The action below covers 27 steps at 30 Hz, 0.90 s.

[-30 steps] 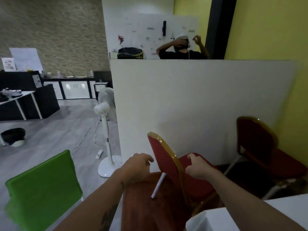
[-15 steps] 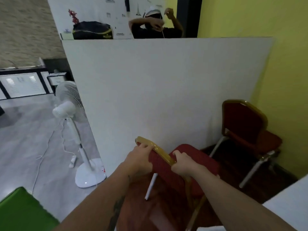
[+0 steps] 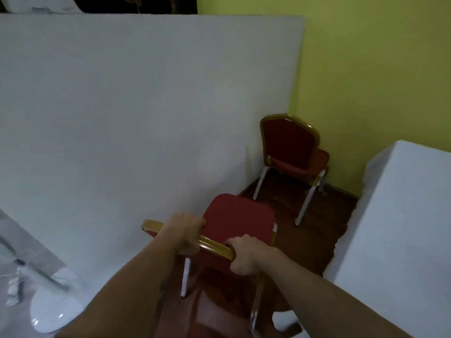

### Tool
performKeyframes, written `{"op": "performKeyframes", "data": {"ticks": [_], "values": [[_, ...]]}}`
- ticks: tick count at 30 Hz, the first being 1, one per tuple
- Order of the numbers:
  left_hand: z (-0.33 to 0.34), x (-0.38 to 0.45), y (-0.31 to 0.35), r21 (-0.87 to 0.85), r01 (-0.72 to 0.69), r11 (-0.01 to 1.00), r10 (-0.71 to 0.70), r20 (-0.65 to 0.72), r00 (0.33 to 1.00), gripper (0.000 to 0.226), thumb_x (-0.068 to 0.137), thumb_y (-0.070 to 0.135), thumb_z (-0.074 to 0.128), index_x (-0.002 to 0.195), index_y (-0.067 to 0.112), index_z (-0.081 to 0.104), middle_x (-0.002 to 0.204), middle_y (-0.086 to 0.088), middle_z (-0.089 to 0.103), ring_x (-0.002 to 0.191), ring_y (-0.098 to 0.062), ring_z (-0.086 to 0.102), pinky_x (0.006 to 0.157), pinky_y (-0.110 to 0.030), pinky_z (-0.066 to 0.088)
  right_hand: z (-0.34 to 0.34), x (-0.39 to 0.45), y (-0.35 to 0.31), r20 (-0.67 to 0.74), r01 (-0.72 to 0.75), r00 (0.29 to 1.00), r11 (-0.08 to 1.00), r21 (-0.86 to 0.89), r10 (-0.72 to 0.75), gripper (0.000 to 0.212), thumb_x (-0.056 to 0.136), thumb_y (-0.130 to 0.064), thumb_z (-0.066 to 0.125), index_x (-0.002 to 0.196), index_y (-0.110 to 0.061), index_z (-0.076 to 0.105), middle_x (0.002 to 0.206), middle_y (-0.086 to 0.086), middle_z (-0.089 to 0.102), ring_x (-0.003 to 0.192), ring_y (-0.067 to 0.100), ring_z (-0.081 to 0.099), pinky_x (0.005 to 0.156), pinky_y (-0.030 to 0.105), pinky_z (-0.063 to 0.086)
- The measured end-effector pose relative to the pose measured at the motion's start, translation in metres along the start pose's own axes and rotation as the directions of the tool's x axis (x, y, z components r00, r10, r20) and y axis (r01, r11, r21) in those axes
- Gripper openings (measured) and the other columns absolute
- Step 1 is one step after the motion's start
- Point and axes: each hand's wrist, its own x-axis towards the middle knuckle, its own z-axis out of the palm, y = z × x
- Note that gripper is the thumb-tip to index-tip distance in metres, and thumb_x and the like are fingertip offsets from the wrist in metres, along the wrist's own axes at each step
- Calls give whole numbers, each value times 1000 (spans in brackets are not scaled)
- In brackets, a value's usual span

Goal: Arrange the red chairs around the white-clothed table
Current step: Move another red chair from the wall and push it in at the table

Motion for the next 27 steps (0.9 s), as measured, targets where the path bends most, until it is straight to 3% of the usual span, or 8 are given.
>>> {"op": "performKeyframes", "data": {"ticks": [2, 4, 7, 11, 15, 19, 21, 27], "values": [[-6, 16, -4, 84, -120, 989, 119, 25, 993, 30, 58, 36, 58, 83, 24, 67, 73, 5, 64, 66, -18, 60, 69, -31, 55, 1, 3, 2, -2, -53, 999, 998, -47, 53, 54, 72, -28, 64, 125, -21, 60, 117, 10, 60, 108, 34, 61, 87, 41, 52], [-13, 29, 2, 96, -204, 974, 200, 55, 978, 24, 52, 34, 53, 69, 21, 63, 63, 5, 59, 54, -16, 53, 61, -30, 53, -4, 4, 8, -2, -89, 996, 992, -94, 89, 33, 74, -27, 62, 105, -19, 60, 99, 5, 57, 95, 31, 61, 75, 38, 49], [-20, 43, 23, 24, -311, 950, 310, 34, 950, 24, 53, 34, 56, 73, 24, 63, 66, 4, 60, 58, -16, 54, 54, -30, 47, -18, -1, 22, -30, -180, 984, 975, -129, 177, 18, 78, -21, 59, 96, -16, 60, 85, 1, 53, 77, 24, 56, 64, 36, 46], [-22, 59, 64, -102, -469, 877, 471, -8, 882, 20, 58, 42, 62, 71, 26, 58, 69, 6, 62, 62, -17, 58, 57, -30, 45, -21, -23, 48, -105, -357, 932, 931, -80, 348, 18, 80, -15, 55, 95, -18, 64, 87, 1, 57, 80, 24, 56, 67, 35, 46], [-25, 69, 95, -96, -597, 796, 597, -35, 801, 22, 62, 46, 63, 71, 28, 56, 71, 7, 61, 64, -16, 58, 59, -31, 43, -15, -36, 63, -179, -484, 863, 874, -33, 472, 25, 78, -13, 54, 98, -16, 69, 97, 8, 64, 89, 31, 63, 73, 38, 51], [-26, 80, 96, -57, -645, 762, 642, -62, 764, 24, 63, 49, 61, 78, 30, 60, 73, 10, 62, 67, -14, 59, 63, -31, 45, -9, -36, 65, -210, -524, 835, 852, -18, 509, 8, 79, -13, 55, 81, -18, 61, 76, 1, 56, 75, 26, 58, 67, 36, 48], [-29, 87, 92, -31, -659, 752, 656, -63, 752, 28, 63, 52, 60, 79, 30, 60, 74, 10, 62, 67, -13, 58, 63, -32, 44, -7, -34, 63, -213, -527, 832, 849, -20, 512, 12, 79, -16, 56, 71, -22, 50, 72, -1, 49, 73, 26, 55, 67, 35, 44], [-38, 94, 81, 54, -660, 749, 662, -22, 749, 29, 66, 59, 57, 73, 31, 51, 71, 11, 59, 61, -8, 52, 57, -31, 35, -4, -26, 62, -216, -504, 847, 863, -37, 486, 5, 83, -22, 56, 85, -18, 54, 77, 0, 50, 76, 24, 55, 70, 35, 46]]}}
